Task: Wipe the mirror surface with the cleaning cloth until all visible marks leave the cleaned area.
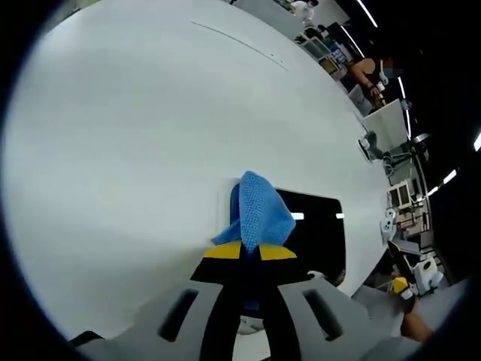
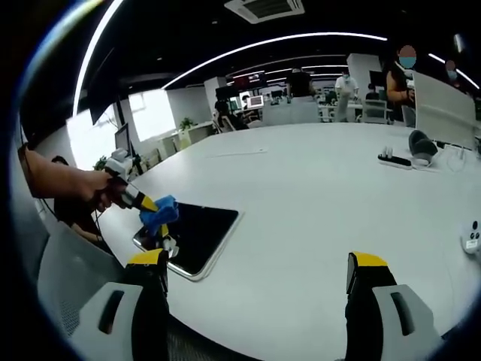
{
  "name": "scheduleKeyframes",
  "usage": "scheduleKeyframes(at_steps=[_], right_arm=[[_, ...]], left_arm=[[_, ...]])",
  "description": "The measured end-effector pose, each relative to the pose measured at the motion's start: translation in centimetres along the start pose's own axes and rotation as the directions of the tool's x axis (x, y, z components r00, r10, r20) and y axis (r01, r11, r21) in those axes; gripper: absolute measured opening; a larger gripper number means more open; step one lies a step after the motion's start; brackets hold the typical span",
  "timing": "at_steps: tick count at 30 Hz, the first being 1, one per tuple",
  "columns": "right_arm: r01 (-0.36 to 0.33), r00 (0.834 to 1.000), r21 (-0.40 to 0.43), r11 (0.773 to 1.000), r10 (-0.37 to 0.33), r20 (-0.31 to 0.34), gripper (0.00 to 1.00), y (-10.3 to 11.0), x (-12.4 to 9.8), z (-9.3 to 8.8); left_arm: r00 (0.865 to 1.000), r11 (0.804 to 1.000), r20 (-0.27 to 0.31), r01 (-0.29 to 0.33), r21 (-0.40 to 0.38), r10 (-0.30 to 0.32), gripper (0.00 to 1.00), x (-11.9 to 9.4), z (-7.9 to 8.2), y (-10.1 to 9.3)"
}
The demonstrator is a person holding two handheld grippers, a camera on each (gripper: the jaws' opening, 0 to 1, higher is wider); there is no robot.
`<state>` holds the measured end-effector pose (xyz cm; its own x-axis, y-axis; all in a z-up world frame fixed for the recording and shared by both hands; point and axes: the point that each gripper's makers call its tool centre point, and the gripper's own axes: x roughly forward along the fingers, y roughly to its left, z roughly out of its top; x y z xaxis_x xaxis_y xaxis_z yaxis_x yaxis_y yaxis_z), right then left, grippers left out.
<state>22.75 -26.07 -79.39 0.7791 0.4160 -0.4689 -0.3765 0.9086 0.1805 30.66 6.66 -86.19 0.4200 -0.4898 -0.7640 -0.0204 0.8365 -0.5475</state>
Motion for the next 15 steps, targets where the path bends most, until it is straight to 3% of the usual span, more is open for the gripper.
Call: scheduleKeyframes(at_steps=[15], right_arm=[[-0.001, 1.0, -0.001, 1.0, 0.001, -0.009, 0.99, 0.12, -0.02, -0.15]], left_arm=[[1.0, 1.0, 0.018, -0.012, 0.01, 0.012, 0.03, -0.01, -0.33, 0.02]])
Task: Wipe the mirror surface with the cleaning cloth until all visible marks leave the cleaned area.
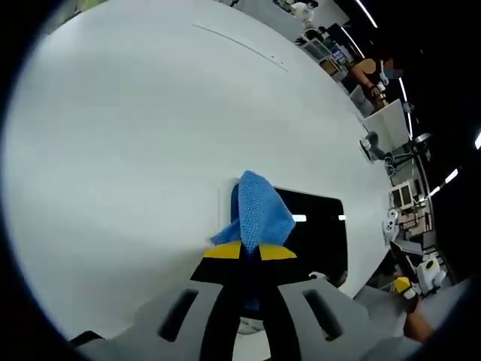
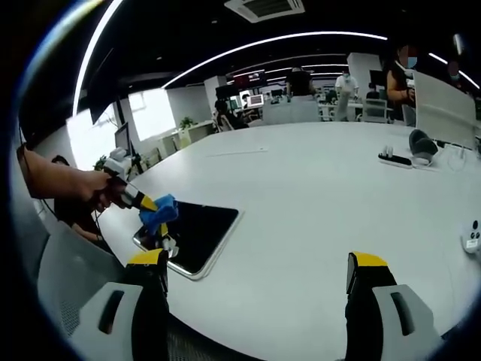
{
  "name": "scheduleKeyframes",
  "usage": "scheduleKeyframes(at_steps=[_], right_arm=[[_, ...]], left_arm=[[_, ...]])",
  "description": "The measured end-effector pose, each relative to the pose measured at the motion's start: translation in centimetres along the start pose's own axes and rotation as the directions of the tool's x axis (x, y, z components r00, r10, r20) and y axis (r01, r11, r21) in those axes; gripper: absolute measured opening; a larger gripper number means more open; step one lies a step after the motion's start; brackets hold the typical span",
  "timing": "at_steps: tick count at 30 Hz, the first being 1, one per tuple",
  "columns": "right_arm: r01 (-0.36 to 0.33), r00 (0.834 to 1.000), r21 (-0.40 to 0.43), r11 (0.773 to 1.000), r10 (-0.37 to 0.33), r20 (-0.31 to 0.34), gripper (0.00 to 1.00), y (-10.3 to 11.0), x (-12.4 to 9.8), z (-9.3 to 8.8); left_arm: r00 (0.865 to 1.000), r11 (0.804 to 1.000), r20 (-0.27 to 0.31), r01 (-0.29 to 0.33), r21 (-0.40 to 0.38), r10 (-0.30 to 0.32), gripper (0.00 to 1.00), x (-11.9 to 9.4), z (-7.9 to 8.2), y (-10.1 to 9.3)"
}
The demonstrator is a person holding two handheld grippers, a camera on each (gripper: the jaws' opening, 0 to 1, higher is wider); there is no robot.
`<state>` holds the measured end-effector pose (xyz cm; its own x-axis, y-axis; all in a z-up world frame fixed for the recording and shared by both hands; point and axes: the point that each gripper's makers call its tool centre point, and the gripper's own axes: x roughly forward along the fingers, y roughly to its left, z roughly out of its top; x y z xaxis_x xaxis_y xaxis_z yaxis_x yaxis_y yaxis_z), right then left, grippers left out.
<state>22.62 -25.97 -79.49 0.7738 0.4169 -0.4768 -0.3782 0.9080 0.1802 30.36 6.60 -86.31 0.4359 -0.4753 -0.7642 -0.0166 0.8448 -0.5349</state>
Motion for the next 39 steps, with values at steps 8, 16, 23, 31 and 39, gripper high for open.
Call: scheduleKeyframes(at_steps=[8, 16, 23, 31, 39], right_arm=[[-0.007, 1.0, -0.004, 1.0, 0.007, -0.002, 0.99, 0.1, 0.0, -0.1], [-0.007, 1.0, 0.001, 1.0, 0.007, 0.006, 0.99, 0.0, 0.0, 0.0], [-0.008, 1.0, -0.003, 1.0, 0.008, -0.007, 0.99, 0.1, 0.0, -0.2], [-0.009, 1.0, 0.002, 1.0, 0.009, -0.007, 0.99, 0.1, 0.0, -0.2], [-0.008, 1.0, 0.006, 1.0, 0.008, -0.015, 0.99, 0.1, 0.0, -0.3]], left_arm=[[1.0, 1.0, -0.009, -0.012, 0.01, 0.012, 0.03, -0.3, -0.9, -0.2], [1.0, 1.0, -0.005, -0.009, 0.013, 0.009, 0.03, -0.6, -1.5, -0.1], [1.0, 1.0, -0.006, -0.001, 0.005, 0.001, 0.03, -1.2, -2.5, -0.1], [1.0, 1.0, -0.019, -0.003, 0.027, 0.004, 0.03, -1.7, -3.4, -0.1], [1.0, 1.0, -0.011, 0.018, -0.013, -0.019, 0.03, -1.8, -3.7, 0.2]])
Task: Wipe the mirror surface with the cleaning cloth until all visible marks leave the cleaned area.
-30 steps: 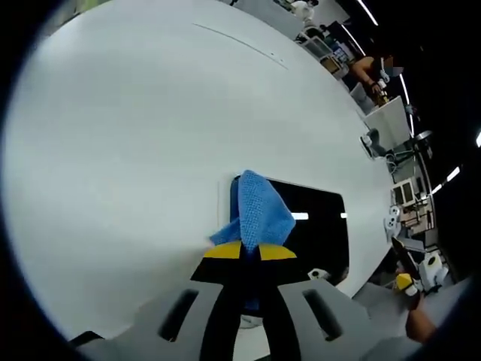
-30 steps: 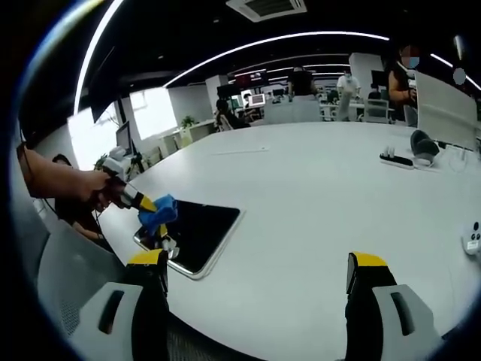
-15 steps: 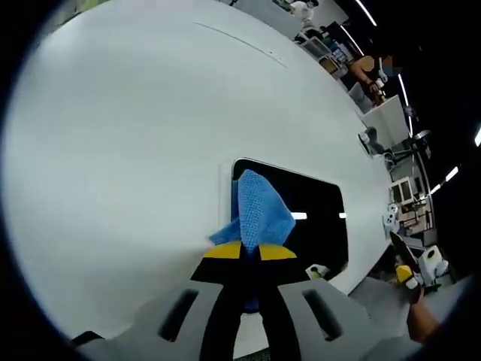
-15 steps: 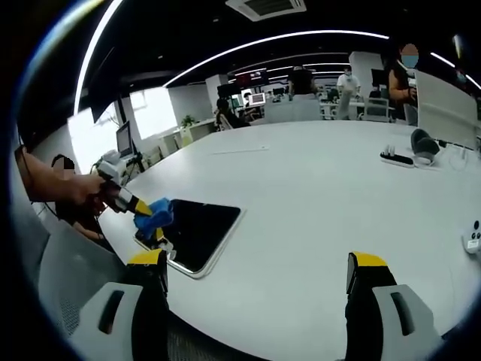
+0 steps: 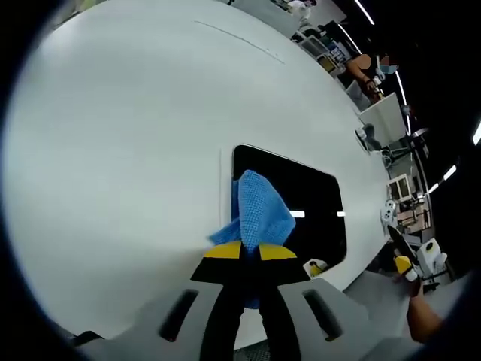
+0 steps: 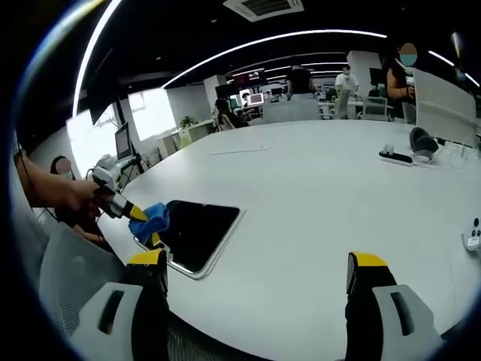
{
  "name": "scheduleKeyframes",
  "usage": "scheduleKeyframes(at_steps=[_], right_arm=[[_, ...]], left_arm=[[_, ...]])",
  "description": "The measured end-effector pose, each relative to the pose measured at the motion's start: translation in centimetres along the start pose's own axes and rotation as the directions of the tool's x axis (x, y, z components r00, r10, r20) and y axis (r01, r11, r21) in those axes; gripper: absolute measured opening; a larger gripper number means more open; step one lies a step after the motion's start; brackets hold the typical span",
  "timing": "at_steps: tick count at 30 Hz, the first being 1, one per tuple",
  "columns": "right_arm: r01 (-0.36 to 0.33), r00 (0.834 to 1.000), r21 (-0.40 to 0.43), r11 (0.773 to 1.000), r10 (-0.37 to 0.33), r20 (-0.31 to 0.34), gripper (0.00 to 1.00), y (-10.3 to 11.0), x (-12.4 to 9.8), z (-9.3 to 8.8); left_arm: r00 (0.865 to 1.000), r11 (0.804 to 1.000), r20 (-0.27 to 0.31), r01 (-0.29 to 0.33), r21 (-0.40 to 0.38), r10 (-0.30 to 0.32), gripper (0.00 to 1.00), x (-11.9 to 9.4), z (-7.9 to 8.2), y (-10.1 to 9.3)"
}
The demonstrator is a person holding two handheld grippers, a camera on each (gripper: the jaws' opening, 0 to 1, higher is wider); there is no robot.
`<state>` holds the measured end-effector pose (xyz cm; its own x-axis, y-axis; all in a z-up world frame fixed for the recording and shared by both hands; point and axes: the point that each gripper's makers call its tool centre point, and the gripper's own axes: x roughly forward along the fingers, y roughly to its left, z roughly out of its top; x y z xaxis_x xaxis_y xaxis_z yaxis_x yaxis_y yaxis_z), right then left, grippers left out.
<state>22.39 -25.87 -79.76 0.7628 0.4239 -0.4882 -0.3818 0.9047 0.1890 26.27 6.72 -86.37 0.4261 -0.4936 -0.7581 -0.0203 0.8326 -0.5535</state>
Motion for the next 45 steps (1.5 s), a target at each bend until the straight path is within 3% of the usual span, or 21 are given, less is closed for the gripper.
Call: scheduleKeyframes(at_steps=[23, 34, 37, 45], right_arm=[[-0.005, 1.0, -0.005, 1.0, 0.005, -0.008, 0.99, 0.2, 0.0, -0.2], [-0.009, 1.0, -0.001, 1.0, 0.009, -0.01, 0.99, 0.1, 0.0, -0.3], [-0.01, 1.0, 0.0, 1.0, 0.01, -0.014, 0.99, 0.3, -0.1, -0.3], [-0.011, 1.0, 0.0, 1.0, 0.011, -0.016, 0.99, 0.2, -0.1, -0.4]], left_arm=[[1.0, 0.999, -0.015, 0.012, -0.029, -0.012, 0.02, -0.4, -0.9, -0.1], [0.999, 0.999, -0.026, 0.018, -0.028, -0.018, 0.02, -0.3, -1.0, -0.2], [1.0, 1.0, -0.017, 0.004, 0.025, -0.004, 0.02, -0.3, -1.1, -0.3], [1.0, 1.0, -0.028, 0.014, -0.001, -0.014, 0.02, -0.4, -1.4, -0.3]])
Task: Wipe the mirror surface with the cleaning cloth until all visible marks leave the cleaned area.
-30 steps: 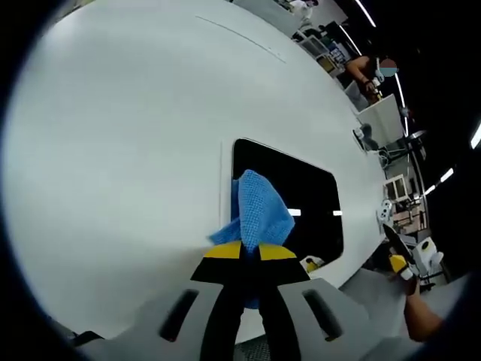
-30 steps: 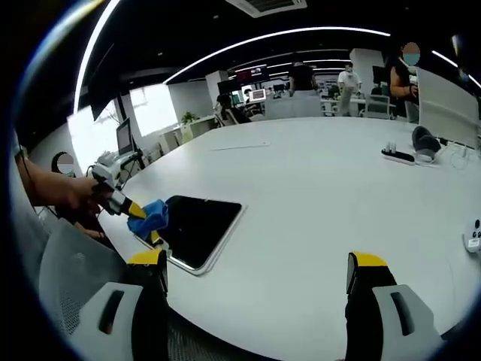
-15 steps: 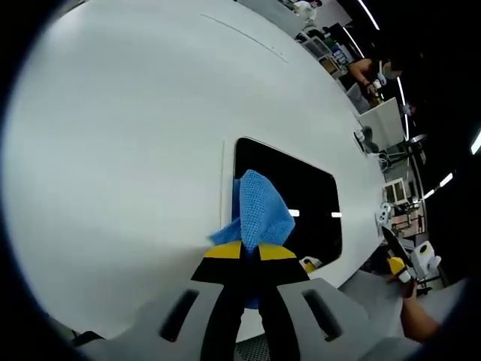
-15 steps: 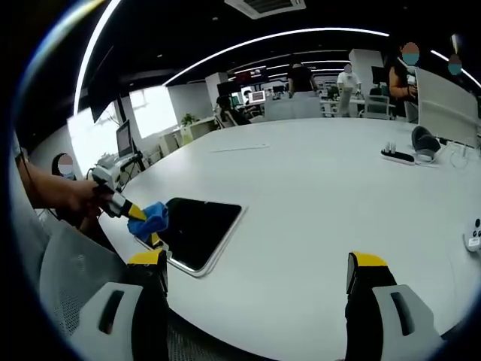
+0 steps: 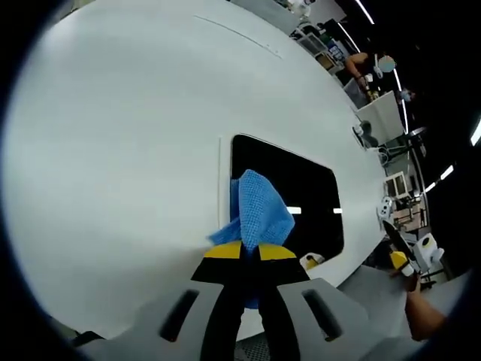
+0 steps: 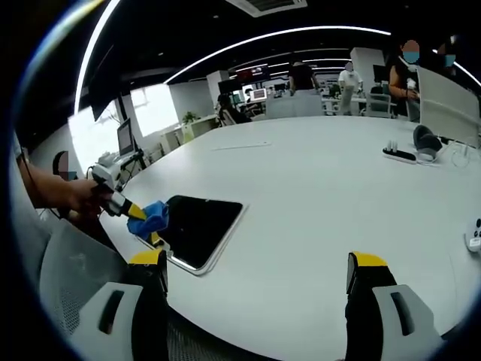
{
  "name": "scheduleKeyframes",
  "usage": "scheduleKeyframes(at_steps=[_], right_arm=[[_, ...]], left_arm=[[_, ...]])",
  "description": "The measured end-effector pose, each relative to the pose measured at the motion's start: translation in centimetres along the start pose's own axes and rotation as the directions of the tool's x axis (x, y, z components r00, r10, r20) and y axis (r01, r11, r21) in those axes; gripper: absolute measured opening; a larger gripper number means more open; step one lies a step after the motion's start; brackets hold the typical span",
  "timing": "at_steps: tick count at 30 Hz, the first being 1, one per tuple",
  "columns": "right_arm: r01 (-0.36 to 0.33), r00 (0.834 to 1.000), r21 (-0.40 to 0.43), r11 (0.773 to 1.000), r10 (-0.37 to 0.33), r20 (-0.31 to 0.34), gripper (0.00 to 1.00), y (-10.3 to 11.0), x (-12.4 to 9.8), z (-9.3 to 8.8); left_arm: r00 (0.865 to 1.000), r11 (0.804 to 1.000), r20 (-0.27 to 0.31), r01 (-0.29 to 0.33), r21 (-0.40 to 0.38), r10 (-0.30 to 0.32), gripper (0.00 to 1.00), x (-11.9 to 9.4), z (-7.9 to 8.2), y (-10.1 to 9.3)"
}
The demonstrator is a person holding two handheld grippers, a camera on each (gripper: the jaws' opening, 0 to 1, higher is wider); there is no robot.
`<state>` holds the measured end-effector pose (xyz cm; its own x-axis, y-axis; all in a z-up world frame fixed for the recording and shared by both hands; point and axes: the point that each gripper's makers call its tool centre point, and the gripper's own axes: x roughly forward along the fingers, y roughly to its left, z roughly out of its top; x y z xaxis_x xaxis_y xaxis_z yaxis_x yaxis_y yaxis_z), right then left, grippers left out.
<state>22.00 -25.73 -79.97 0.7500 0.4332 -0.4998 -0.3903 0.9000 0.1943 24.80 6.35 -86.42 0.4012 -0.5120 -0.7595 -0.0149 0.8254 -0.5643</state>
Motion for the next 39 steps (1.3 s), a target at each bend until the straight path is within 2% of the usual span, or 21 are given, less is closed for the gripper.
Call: scheduleKeyframes(at_steps=[12, 18, 39], right_arm=[[0.002, 1.0, 0.004, 1.0, -0.002, 0.009, 0.99, 0.0, 0.0, 0.1], [-0.001, 1.0, -0.001, 1.0, 0.001, 0.002, 0.99, 0.1, 0.1, 0.1], [0.005, 1.0, 0.002, 1.0, -0.005, 0.013, 0.99, 0.0, 0.1, 0.2]], left_arm=[[1.0, 1.0, -0.01, 0.004, -0.021, -0.004, 0.02, 0.3, -0.1, -0.7], [1.0, 1.0, -0.013, 0.009, -0.015, -0.009, 0.02, 1.1, 0.0, -1.2], [1.0, 1.0, -0.025, 0.011, -0.004, -0.012, 0.02, 1.3, -0.3, -2.0]])
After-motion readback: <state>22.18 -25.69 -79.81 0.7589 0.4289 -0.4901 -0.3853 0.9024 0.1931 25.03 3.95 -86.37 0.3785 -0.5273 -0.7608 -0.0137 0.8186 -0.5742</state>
